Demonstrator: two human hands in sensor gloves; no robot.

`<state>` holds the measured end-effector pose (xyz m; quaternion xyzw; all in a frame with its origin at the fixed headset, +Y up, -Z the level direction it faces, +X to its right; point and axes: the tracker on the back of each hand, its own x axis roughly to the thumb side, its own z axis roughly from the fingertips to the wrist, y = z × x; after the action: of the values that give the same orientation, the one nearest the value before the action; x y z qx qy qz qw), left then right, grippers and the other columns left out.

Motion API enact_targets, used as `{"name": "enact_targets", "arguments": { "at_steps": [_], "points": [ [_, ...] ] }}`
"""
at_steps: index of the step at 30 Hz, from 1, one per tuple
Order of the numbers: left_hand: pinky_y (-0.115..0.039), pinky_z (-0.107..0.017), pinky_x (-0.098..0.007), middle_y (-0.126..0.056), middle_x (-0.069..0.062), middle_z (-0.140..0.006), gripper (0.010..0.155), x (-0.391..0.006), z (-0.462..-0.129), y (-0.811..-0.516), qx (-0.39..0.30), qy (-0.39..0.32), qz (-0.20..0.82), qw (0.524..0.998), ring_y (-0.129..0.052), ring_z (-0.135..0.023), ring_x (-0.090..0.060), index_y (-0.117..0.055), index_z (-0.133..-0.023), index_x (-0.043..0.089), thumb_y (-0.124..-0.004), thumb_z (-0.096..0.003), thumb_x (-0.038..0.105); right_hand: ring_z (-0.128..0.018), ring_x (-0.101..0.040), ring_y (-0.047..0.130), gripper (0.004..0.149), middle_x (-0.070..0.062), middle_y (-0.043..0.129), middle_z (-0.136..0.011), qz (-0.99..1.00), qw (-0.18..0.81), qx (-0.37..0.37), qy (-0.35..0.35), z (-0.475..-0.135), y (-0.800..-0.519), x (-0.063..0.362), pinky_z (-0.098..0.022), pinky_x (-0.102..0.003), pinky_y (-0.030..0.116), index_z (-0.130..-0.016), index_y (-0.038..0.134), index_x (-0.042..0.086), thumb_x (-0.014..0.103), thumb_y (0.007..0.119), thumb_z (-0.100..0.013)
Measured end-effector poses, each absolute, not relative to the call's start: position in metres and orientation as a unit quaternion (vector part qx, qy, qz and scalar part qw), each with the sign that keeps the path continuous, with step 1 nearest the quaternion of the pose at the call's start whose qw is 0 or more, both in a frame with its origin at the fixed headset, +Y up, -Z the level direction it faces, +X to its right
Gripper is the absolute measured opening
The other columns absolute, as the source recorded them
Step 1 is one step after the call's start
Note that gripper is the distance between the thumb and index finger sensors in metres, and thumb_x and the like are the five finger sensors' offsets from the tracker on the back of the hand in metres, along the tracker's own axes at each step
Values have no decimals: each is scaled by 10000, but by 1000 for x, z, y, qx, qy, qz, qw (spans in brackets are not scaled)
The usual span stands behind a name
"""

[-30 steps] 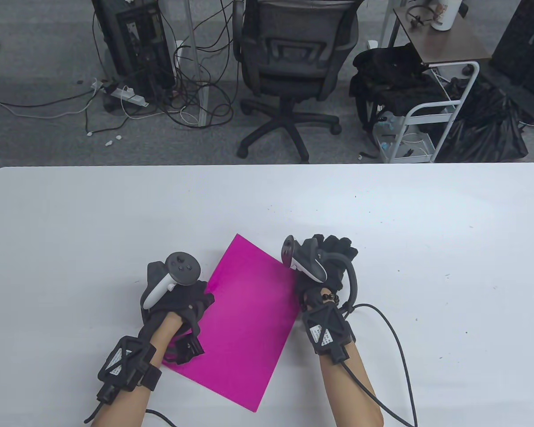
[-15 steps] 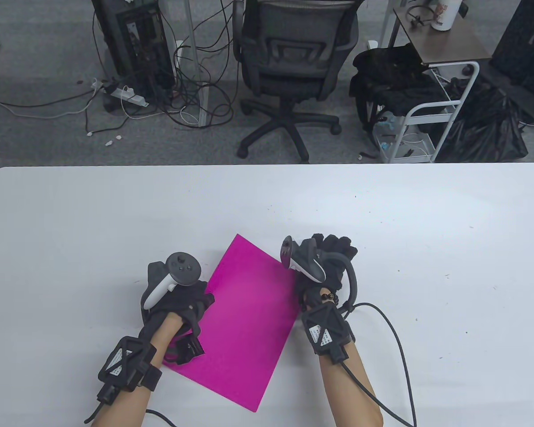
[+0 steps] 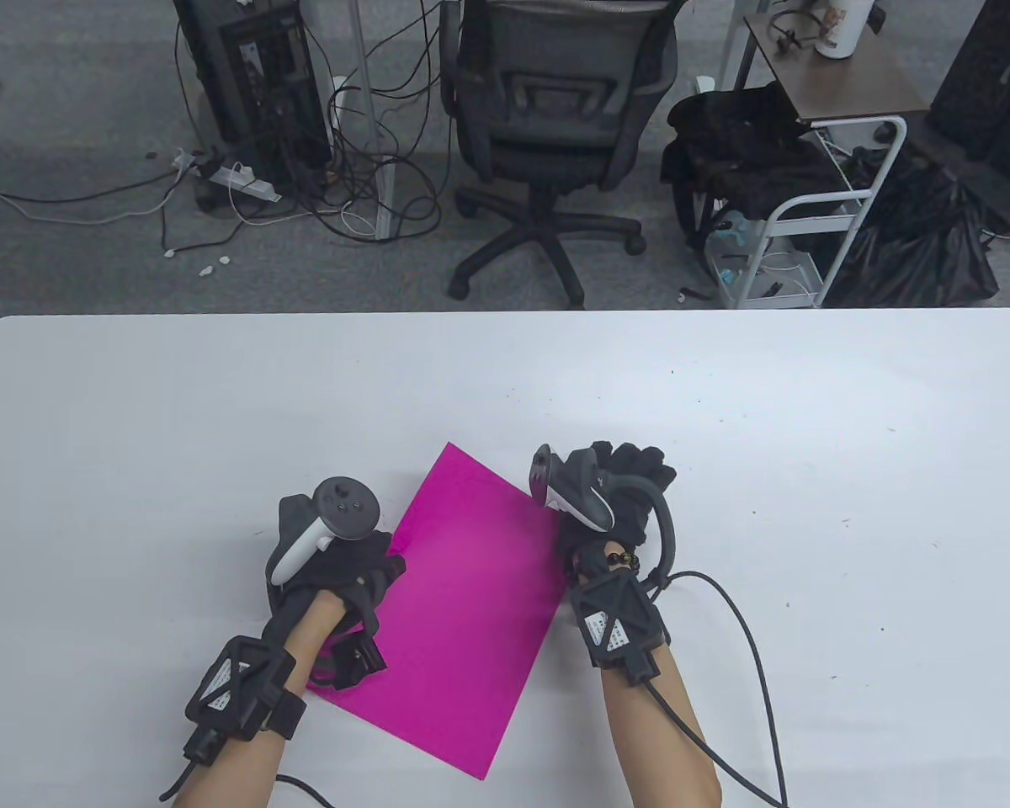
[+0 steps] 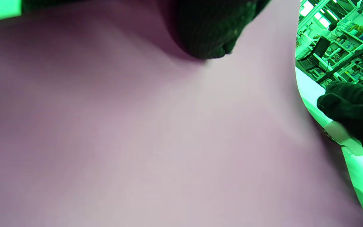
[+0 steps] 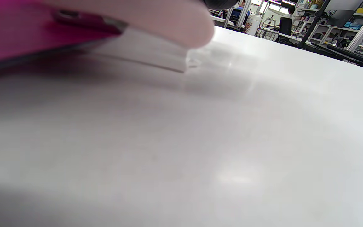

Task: Push down lever to staple documents

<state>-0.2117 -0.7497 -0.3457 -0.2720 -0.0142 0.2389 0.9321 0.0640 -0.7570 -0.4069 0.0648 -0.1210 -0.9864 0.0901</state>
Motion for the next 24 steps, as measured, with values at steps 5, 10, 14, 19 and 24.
{"name": "enact_targets", "arguments": {
  "at_steps": [5, 10, 14, 19, 24],
  "points": [
    [-881, -477, -539, -999, -133, -797, 409, -212, -346, -750, -273, -14, 241, 931, -1028, -634, -284, -851, -933, 81, -770, -566, 242, -991, -682, 309, 773, -384, 289, -1114, -987, 80, 69, -122, -407, -752, 68, -689, -778, 352, -1111, 221, -32, 442, 439, -541],
    [-882, -478, -538, -1000, -131, -798, 410, -212, -346, -749, -272, -14, 239, 932, -1028, -636, -283, -851, -933, 82, -769, -566, 243, -992, -679, 315, 771, -383, 292, -1114, -987, 83, 67, -118, -407, -752, 68, -689, -775, 356, -1110, 222, -33, 440, 440, -541],
    [-881, -477, -540, -1000, -134, -798, 409, -212, -346, -749, -273, -14, 239, 932, -1028, -636, -285, -850, -934, 81, -769, -566, 242, -992, -678, 319, 771, -382, 296, -1113, -988, 84, 65, -115, -409, -754, 67, -689, -774, 361, -1110, 224, -32, 439, 444, -541],
    [-881, -478, -540, -999, -131, -799, 409, -212, -346, -749, -274, -13, 241, 931, -1028, -636, -284, -850, -934, 83, -769, -566, 243, -994, -674, 329, 760, -378, 304, -1114, -987, 102, 59, -109, -409, -751, 64, -689, -773, 370, -1110, 234, -30, 426, 453, -543],
    [-882, -477, -541, -1000, -132, -799, 410, -212, -346, -749, -274, -13, 242, 931, -1028, -637, -284, -852, -933, 82, -770, -565, 242, -995, -671, 342, 755, -374, 312, -1114, -986, 123, 50, -103, -410, -748, 62, -691, -769, 380, -1109, 241, -33, 416, 460, -543]
  ]
}}
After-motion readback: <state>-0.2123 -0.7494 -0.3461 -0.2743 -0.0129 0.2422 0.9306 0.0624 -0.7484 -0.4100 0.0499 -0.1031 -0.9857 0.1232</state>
